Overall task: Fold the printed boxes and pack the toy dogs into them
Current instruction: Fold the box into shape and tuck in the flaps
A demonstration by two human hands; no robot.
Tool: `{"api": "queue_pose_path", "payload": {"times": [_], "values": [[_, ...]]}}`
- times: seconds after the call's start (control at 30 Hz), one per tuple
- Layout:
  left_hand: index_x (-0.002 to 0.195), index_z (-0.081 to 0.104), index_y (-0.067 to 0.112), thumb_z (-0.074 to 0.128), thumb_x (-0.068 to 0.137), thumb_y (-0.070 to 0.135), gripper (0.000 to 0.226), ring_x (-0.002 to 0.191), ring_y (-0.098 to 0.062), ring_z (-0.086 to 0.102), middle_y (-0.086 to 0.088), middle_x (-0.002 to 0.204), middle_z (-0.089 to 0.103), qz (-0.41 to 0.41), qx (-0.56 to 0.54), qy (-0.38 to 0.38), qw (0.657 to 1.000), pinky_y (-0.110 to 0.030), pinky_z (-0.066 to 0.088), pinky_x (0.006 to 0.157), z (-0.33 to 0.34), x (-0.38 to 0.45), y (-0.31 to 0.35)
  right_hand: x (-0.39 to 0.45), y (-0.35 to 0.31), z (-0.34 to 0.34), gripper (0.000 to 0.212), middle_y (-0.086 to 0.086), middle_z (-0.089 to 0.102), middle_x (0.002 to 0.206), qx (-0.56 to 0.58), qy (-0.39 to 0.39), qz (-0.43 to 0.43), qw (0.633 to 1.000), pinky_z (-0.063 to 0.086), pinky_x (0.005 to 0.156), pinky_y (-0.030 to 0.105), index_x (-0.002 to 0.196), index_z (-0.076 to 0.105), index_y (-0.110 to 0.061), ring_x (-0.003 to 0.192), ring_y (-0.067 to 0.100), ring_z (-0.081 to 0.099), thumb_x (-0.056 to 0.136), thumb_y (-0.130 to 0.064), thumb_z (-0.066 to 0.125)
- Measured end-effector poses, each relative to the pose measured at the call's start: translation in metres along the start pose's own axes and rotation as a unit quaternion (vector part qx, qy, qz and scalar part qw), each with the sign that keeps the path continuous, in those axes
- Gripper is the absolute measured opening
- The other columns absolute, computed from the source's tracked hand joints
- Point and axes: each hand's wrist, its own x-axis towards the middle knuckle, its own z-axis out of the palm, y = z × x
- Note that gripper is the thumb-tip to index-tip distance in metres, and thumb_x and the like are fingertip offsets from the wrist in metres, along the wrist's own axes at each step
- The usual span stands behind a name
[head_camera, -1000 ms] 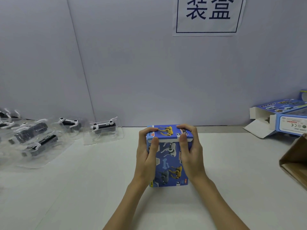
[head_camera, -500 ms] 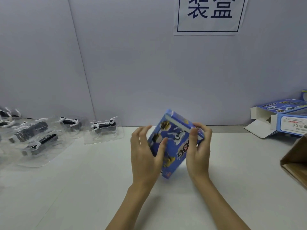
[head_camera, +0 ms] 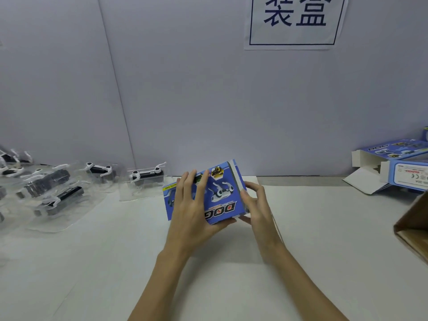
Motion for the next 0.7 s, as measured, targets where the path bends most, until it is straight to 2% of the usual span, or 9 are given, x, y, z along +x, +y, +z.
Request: {"api": "queue_pose_path", "payload": {"times": [0.07, 0.13, 0.23, 0.37, 0.5, 0.6, 0.7], "values": [[0.161, 0.033, 0.018, 0.073, 0.074, 0.078, 0.113, 0.157, -0.030, 0.021, -0.009, 0.165, 0.028, 0.022, 0.009, -0.023, 0.999, -0.061, 0.032, 0.120, -0.004, -0.001, -0.004, 0.002, 0.001, -0.004, 0.028, 0.008, 0.074, 0.115, 0.005, 0.004, 0.015, 1.000, 0.060, 0.068, 0.022, 0.122, 0.052, -0.023, 0.098, 0.017, 0.076, 0.100, -0.040, 0.056], [0.161, 0.035, 0.019, 0.066, 0.074, 0.086, 0.114, 0.156, -0.032, 0.022, -0.010, 0.164, 0.029, 0.059, 0.065, -0.023, 0.996, -0.064, 0.022, 0.123, -0.003, -0.003, -0.002, 0.003, 0.001, -0.006, 0.038, 0.007, 0.076, 0.107, 0.015, 0.021, 0.026, 0.999, 0.059, 0.063, 0.022, 0.119, 0.051, -0.018, 0.090, 0.018, 0.078, 0.095, -0.047, 0.059], [0.160, 0.038, 0.022, 0.053, 0.072, 0.096, 0.117, 0.155, -0.034, 0.027, -0.012, 0.163, 0.033, 0.068, 0.121, -0.007, 0.990, -0.064, 0.015, 0.123, 0.001, -0.002, 0.009, 0.002, 0.002, -0.006, 0.040, 0.006, 0.075, 0.107, -0.007, 0.029, 0.019, 0.999, 0.062, 0.061, 0.026, 0.119, 0.052, -0.026, 0.088, 0.017, 0.078, 0.089, -0.052, 0.061], [0.156, 0.045, 0.019, 0.058, 0.075, 0.088, 0.107, 0.151, -0.036, 0.035, -0.013, 0.160, 0.040, 0.078, 0.137, 0.024, 0.987, -0.061, 0.019, 0.122, 0.006, -0.002, 0.018, 0.001, 0.006, -0.001, 0.041, -0.007, 0.074, 0.114, -0.057, -0.001, -0.032, 0.998, 0.065, 0.072, 0.036, 0.136, 0.051, -0.047, 0.098, 0.016, 0.076, 0.095, -0.048, 0.056], [0.152, 0.050, 0.016, 0.063, 0.071, 0.080, 0.104, 0.143, -0.040, 0.044, -0.015, 0.153, 0.046, 0.066, 0.151, 0.033, 0.986, -0.061, 0.030, 0.114, 0.005, -0.003, 0.020, 0.001, 0.007, 0.000, 0.053, -0.010, 0.070, 0.125, -0.067, -0.017, -0.036, 0.997, 0.065, 0.076, 0.038, 0.147, 0.049, -0.043, 0.106, 0.015, 0.074, 0.094, -0.045, 0.056], [0.149, 0.054, 0.015, 0.059, 0.072, 0.079, 0.101, 0.140, -0.041, 0.047, -0.017, 0.150, 0.049, 0.055, 0.150, 0.034, 0.987, -0.059, 0.033, 0.110, 0.002, -0.002, 0.023, 0.001, 0.007, 0.000, 0.050, -0.014, 0.071, 0.122, -0.066, -0.022, -0.031, 0.997, 0.065, 0.074, 0.033, 0.144, 0.050, -0.046, 0.107, 0.013, 0.074, 0.095, -0.043, 0.055], [0.149, 0.054, 0.021, 0.064, 0.071, 0.078, 0.097, 0.140, -0.040, 0.047, -0.017, 0.150, 0.048, 0.058, 0.145, 0.034, 0.987, -0.057, 0.032, 0.109, 0.001, -0.002, 0.024, 0.001, 0.005, 0.000, 0.049, -0.017, 0.072, 0.118, -0.080, -0.024, -0.035, 0.996, 0.064, 0.072, 0.030, 0.142, 0.049, -0.048, 0.104, 0.011, 0.074, 0.094, -0.044, 0.054]]}}
